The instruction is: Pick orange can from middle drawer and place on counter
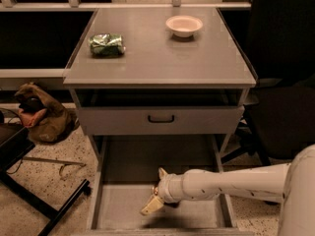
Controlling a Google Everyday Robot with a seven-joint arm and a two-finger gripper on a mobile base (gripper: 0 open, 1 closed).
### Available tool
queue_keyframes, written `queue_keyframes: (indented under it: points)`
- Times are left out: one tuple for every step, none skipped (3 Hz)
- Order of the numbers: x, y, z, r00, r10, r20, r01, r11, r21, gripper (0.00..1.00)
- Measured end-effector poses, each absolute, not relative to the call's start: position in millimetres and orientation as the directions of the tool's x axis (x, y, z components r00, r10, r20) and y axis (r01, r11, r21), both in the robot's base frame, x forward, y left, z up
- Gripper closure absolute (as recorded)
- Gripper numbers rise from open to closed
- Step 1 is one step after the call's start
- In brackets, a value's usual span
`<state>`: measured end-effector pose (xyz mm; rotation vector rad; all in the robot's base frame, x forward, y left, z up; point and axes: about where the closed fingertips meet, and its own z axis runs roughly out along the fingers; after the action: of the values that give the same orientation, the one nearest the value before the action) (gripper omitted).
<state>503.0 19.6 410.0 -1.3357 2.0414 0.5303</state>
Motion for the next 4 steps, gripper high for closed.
queue_keyframes:
  points:
    - [512,14,401,-0.286,-0.670,-0.685,-0.898,0.436,-0.052,0.00]
    - [524,6,403,-0.272,-0.690,-0.671,-0.888,0.448,-0.100,0.00]
    - [529,-9,403,-0.272,-0.701,-0.659,-0.879,0.460,-0.126,0.00]
    - [529,-32,402,-0.279,-0.706,-0.651,-0.873,0.468,-0.133,0.00]
